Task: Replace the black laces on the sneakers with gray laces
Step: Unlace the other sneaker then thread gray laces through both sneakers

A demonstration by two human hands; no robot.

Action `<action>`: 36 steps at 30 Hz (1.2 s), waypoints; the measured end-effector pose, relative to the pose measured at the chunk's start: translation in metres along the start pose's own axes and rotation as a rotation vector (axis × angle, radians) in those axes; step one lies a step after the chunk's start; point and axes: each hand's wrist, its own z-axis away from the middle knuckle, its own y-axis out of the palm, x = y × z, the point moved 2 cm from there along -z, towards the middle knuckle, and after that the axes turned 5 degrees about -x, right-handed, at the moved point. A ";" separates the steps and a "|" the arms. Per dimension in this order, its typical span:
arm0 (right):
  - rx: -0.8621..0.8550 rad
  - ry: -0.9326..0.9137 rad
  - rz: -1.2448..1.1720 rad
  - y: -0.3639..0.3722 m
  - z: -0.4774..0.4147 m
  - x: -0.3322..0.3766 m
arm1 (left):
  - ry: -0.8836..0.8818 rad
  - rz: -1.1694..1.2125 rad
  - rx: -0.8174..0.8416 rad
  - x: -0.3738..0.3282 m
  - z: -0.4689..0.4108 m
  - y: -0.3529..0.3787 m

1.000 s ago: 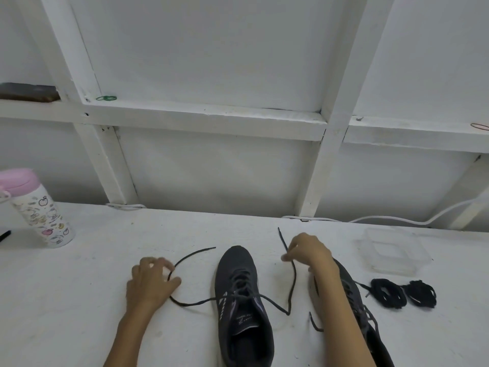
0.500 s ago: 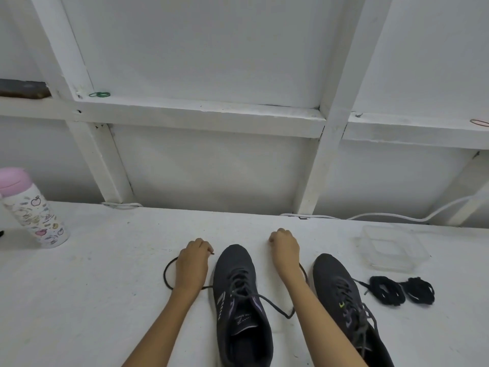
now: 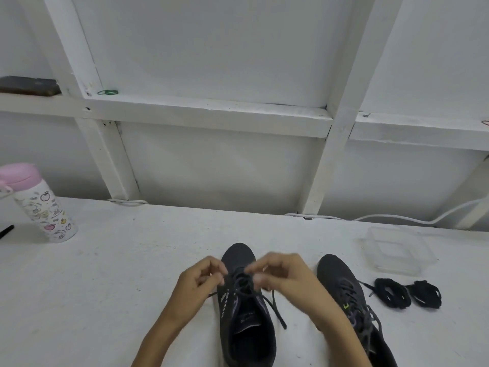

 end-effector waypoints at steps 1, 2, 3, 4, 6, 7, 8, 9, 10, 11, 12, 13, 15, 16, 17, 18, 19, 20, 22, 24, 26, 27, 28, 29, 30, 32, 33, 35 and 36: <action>0.078 0.026 0.032 0.003 0.011 -0.005 | -0.022 -0.014 0.047 0.001 0.009 0.001; 0.113 0.054 0.057 0.005 0.020 -0.012 | -0.045 -0.057 0.088 0.003 0.018 0.002; 0.111 0.086 0.054 0.005 0.026 -0.021 | -0.068 -0.099 0.119 0.006 0.026 0.004; 0.079 0.117 0.007 0.005 0.030 -0.029 | -0.093 -0.140 0.128 0.010 0.033 0.007; -0.024 0.167 -0.107 0.003 0.032 -0.044 | -0.123 -0.211 0.115 0.014 0.041 0.013; -0.077 0.174 -0.122 0.001 0.031 -0.050 | -0.130 -0.244 0.099 0.016 0.043 0.016; -0.121 0.179 -0.100 0.000 0.030 -0.056 | -0.131 -0.255 0.078 0.017 0.043 0.020; -0.152 0.183 -0.054 -0.001 0.030 -0.059 | -0.135 -0.257 0.064 0.016 0.043 0.022; -0.168 0.186 0.005 -0.002 0.029 -0.062 | -0.133 -0.246 0.049 0.015 0.043 0.023; -0.168 0.185 0.061 -0.002 0.029 -0.064 | -0.123 -0.238 0.035 0.014 0.042 0.025; -0.165 0.180 0.098 -0.001 0.029 -0.065 | -0.106 -0.234 0.021 0.013 0.041 0.025; -0.165 0.170 0.123 0.000 0.030 -0.066 | -0.096 -0.232 0.000 0.011 0.041 0.025; -0.195 0.138 0.147 0.001 0.031 -0.067 | -0.084 -0.238 -0.056 0.012 0.041 0.022; -0.229 0.118 0.137 0.001 0.032 -0.066 | -0.072 -0.244 -0.068 0.013 0.041 0.021; -0.270 0.096 0.109 0.001 0.032 -0.064 | -0.064 -0.250 -0.064 0.014 0.040 0.019; -0.312 0.075 0.063 0.000 0.034 -0.062 | -0.060 -0.247 -0.049 0.015 0.040 0.017; -0.340 0.064 0.006 -0.001 0.034 -0.058 | -0.065 -0.238 -0.029 0.016 0.039 0.016; -0.343 0.061 -0.045 -0.001 0.036 -0.055 | -0.068 -0.224 -0.009 0.016 0.040 0.015; -0.280 0.063 -0.083 0.000 0.037 -0.048 | -0.072 -0.195 0.006 0.015 0.039 0.013; -0.220 0.069 -0.030 0.004 0.037 -0.046 | -0.068 -0.163 0.007 0.013 0.038 0.012; -0.198 0.075 0.049 0.007 0.035 -0.047 | -0.061 -0.148 0.007 0.013 0.038 0.011; -0.189 0.074 0.082 0.008 0.034 -0.048 | -0.060 -0.147 0.006 0.013 0.038 0.011; -0.182 0.073 0.106 0.009 0.033 -0.048 | -0.057 -0.147 0.003 0.013 0.038 0.011; -0.178 0.073 0.126 0.009 0.032 -0.047 | -0.052 -0.149 -0.001 0.013 0.038 0.011; -0.173 0.071 0.142 0.009 0.032 -0.047 | -0.046 -0.153 -0.009 0.012 0.039 0.012; -0.152 0.063 0.185 0.009 0.031 -0.043 | -0.006 -0.177 -0.034 0.010 0.039 0.014; -0.136 0.057 0.216 0.009 0.029 -0.041 | 0.039 -0.225 -0.048 0.008 0.039 0.016; -0.085 0.047 0.276 0.009 0.026 -0.036 | 0.150 -0.409 -0.059 0.003 0.040 0.022; -0.052 0.044 0.300 0.010 0.025 -0.033 | 0.183 -0.511 -0.057 0.000 0.040 0.026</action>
